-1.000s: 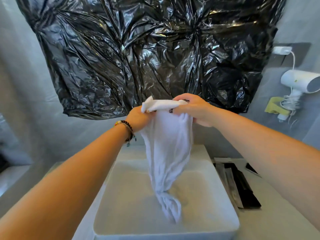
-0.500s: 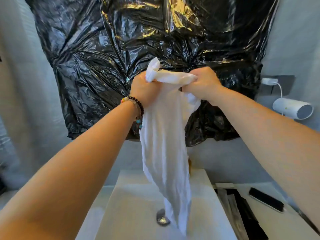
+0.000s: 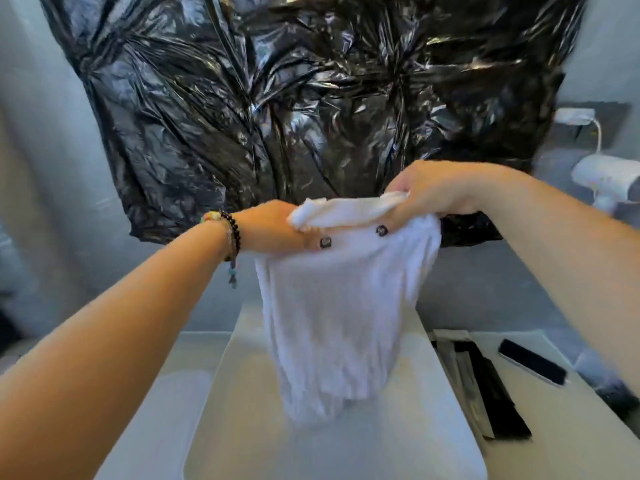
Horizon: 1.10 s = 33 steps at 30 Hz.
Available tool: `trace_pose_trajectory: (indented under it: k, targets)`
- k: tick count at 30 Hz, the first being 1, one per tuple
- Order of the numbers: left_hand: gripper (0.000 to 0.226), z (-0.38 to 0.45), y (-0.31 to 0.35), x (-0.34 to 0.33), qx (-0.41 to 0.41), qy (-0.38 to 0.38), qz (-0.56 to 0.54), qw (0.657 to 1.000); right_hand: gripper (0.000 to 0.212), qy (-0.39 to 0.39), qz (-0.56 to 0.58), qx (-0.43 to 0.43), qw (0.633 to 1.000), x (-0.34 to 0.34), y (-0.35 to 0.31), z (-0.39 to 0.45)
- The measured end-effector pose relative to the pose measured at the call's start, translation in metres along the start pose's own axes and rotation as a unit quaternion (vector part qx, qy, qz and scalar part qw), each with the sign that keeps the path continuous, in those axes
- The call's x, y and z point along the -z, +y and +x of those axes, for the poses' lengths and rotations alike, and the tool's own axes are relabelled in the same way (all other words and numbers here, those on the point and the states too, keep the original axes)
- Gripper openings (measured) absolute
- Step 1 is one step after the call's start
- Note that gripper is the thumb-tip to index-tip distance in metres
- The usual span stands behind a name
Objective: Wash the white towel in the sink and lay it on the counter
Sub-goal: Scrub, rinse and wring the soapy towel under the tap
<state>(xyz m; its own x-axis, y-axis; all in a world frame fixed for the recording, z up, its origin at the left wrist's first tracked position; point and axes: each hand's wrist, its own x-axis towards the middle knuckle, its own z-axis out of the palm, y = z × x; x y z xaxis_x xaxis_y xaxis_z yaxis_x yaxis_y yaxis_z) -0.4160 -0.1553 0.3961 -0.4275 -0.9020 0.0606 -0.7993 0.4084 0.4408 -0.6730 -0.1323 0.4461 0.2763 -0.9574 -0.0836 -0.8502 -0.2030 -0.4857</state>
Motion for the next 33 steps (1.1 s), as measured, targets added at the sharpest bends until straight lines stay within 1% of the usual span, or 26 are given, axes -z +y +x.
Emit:
trace_pose_trajectory:
  k: [1,3,4,5,6,7,8,9,11,12,13,14,15,16,17,18,20,23,25,28,30,31,32,33]
  targets:
    - [0.041,-0.001,-0.014,-0.02,0.019,-0.068,0.028,0.997,0.015,-0.047,0.01,-0.023,0.999,-0.02,0.015,0.007]
    - [0.052,-0.003,-0.044,-0.063,0.055,-0.178,0.037,0.982,0.037,-0.13,0.007,-0.072,0.989,-0.065,0.043,0.019]
    - [0.052,-0.005,-0.058,-0.086,0.076,-0.219,0.033,0.972,0.049,-0.164,-0.001,-0.094,0.982,-0.09,0.058,0.025]
    - [0.054,-0.007,-0.071,-0.108,0.095,-0.246,0.027,0.964,0.054,-0.187,-0.004,-0.115,0.976,-0.115,0.072,0.03]
    - [0.059,-0.009,-0.084,-0.131,0.116,-0.259,0.022,0.959,0.051,-0.193,-0.008,-0.134,0.972,-0.14,0.084,0.036]
    - [0.063,-0.011,-0.094,-0.153,0.139,-0.259,0.009,0.956,0.046,-0.175,-0.015,-0.155,0.972,-0.166,0.095,0.041]
    - [0.066,-0.013,-0.103,-0.174,0.165,-0.246,-0.016,0.955,0.043,-0.128,-0.025,-0.175,0.976,-0.192,0.107,0.046]
    - [0.07,-0.015,-0.114,-0.197,0.19,-0.219,-0.047,0.956,0.04,-0.061,-0.03,-0.19,0.979,-0.219,0.118,0.051]
    - [0.073,-0.015,-0.13,-0.243,0.249,-0.132,-0.105,0.954,0.032,0.06,-0.001,-0.201,0.978,-0.274,0.133,0.056]
    - [0.069,-0.016,-0.136,-0.265,0.275,-0.089,-0.132,0.948,0.031,0.08,0.009,-0.205,0.975,-0.303,0.137,0.055]
    - [0.065,-0.018,-0.138,-0.286,0.288,-0.064,-0.143,0.945,0.035,0.068,0.01,-0.201,0.977,-0.332,0.141,0.054]
    - [0.063,-0.02,-0.141,-0.308,0.282,-0.067,-0.119,0.95,0.045,0.027,-0.004,-0.192,0.981,-0.359,0.145,0.05]
    - [0.062,-0.024,-0.141,-0.328,0.261,-0.079,-0.063,0.96,0.056,-0.016,-0.036,-0.182,0.982,-0.384,0.147,0.046]
    - [0.061,-0.028,-0.141,-0.346,0.233,-0.099,0.01,0.968,0.065,-0.038,-0.077,-0.174,0.981,-0.404,0.15,0.041]
    - [0.061,-0.034,-0.138,-0.358,0.202,-0.104,0.073,0.971,0.07,-0.035,-0.116,-0.163,0.979,-0.42,0.154,0.037]
    - [0.059,-0.037,-0.136,-0.366,0.18,-0.105,0.115,0.971,0.072,-0.021,-0.138,-0.153,0.978,-0.43,0.158,0.036]
    - [0.053,-0.032,-0.136,-0.372,0.157,-0.103,0.149,0.971,0.07,0.025,-0.163,-0.13,0.978,-0.435,0.164,0.042]
    - [0.04,-0.015,-0.145,-0.377,0.12,-0.101,0.14,0.978,0.058,0.075,-0.16,-0.097,0.98,-0.436,0.172,0.058]
    - [0.035,-0.002,-0.15,-0.379,0.105,-0.108,0.115,0.982,0.051,0.085,-0.142,-0.079,0.983,-0.438,0.179,0.068]
    - [0.033,0.005,-0.153,-0.379,0.102,-0.096,0.098,0.985,0.046,0.088,-0.117,-0.052,0.988,-0.437,0.188,0.077]
    - [0.034,0.006,-0.152,-0.376,0.108,-0.103,0.098,0.984,0.045,0.073,-0.096,-0.034,0.992,-0.43,0.19,0.081]
    - [0.035,0.005,-0.152,-0.374,0.114,-0.105,0.091,0.984,0.045,0.052,-0.084,-0.033,0.995,-0.423,0.189,0.082]
    - [0.037,0.006,-0.153,-0.371,0.126,-0.103,0.071,0.984,0.044,0.026,-0.063,-0.044,0.997,-0.415,0.189,0.085]
    - [0.042,0.007,-0.152,-0.365,0.145,-0.105,0.023,0.984,0.043,-0.017,-0.017,-0.076,0.997,-0.402,0.19,0.088]
